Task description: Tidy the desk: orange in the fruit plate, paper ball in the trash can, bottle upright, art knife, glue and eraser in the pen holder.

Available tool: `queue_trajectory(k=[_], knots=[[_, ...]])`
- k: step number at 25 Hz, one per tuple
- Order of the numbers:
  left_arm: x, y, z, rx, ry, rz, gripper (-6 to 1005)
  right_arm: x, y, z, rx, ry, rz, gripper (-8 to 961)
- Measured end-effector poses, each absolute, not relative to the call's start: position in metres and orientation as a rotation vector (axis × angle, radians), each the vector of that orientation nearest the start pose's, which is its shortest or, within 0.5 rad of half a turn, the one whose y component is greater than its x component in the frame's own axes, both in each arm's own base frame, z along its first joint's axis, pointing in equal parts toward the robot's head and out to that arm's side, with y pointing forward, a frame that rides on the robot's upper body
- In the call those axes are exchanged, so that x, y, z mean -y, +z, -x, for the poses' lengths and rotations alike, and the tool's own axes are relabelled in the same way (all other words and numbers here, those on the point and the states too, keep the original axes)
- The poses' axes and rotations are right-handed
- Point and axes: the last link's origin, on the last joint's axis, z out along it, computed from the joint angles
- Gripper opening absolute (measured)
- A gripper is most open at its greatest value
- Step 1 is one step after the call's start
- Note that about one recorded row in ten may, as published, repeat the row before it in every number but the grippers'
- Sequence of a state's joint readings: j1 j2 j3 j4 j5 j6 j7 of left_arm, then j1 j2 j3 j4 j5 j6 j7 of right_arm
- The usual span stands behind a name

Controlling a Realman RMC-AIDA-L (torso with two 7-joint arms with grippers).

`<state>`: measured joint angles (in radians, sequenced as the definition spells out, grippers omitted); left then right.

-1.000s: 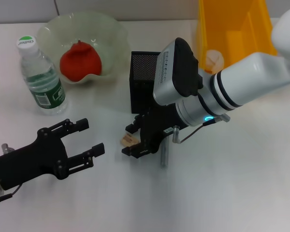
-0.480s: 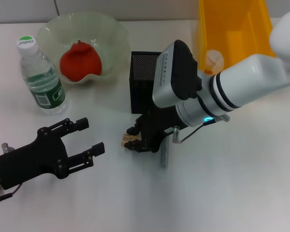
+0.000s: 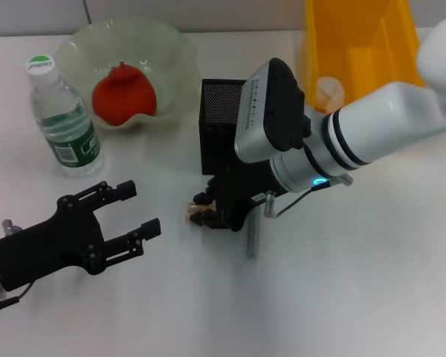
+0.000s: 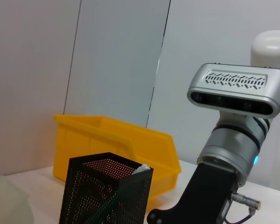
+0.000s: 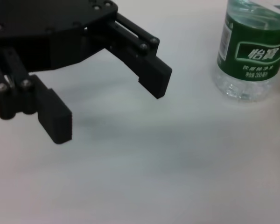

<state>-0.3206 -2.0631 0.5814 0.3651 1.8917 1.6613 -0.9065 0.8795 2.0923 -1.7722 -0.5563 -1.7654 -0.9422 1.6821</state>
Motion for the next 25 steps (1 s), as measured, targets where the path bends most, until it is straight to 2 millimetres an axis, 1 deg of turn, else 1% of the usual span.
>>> queue_trajectory(k=[4,6,7,10,11,12,14,15,16,17,20,21,22,25], knots=[[-0.242,-0.02,0.318,0.543,-0.929,2.539,770,-0.36,-0.135,-0.156,-0.183,-0.02,3.04,254],[-0.242,-0.02,0.318,0.543,-0.929,2.539,770,-0.356,-0.129,-0.154,-0.173,0.04,3.037,254],[-0.242,-0.02,0.318,0.543,-0.929,2.537,770,-0.356,-0.129,-0.154,-0.173,0.04,3.037,254],[-0.242,-0.019,0.318,0.545,-0.929,2.533,770,-0.355,-0.118,-0.155,-0.193,0.125,3.05,254],[-0.242,-0.019,0.318,0.545,-0.929,2.533,770,-0.355,-0.11,-0.157,-0.218,0.186,3.053,253],[-0.242,-0.019,0.319,0.545,-0.928,2.533,770,-0.355,-0.11,-0.157,-0.218,0.186,3.053,253],[-0.242,-0.018,0.319,0.547,-0.929,2.525,770,-0.355,-0.101,-0.161,-0.238,0.248,3.042,253],[-0.242,-0.018,0.319,0.548,-0.929,2.523,770,-0.354,-0.096,-0.163,-0.242,0.282,3.036,253],[-0.242,-0.018,0.32,0.548,-0.928,2.521,770,-0.352,-0.088,-0.166,-0.247,0.368,3.02,253],[-0.242,-0.018,0.32,0.548,-0.928,2.521,770,-0.352,-0.088,-0.166,-0.247,0.368,3.02,253],[-0.243,-0.017,0.32,0.547,-0.925,2.519,770,-0.347,-0.074,-0.171,-0.234,0.526,2.991,253],[-0.243,-0.016,0.32,0.544,-0.926,2.514,770,-0.344,-0.063,-0.175,-0.223,0.635,2.946,253],[-0.243,-0.016,0.32,0.543,-0.927,2.514,771,-0.344,-0.063,-0.175,-0.223,0.635,2.946,253],[-0.243,-0.015,0.32,0.541,-0.934,2.509,771,-0.342,-0.05,-0.18,-0.207,0.759,2.872,254]])
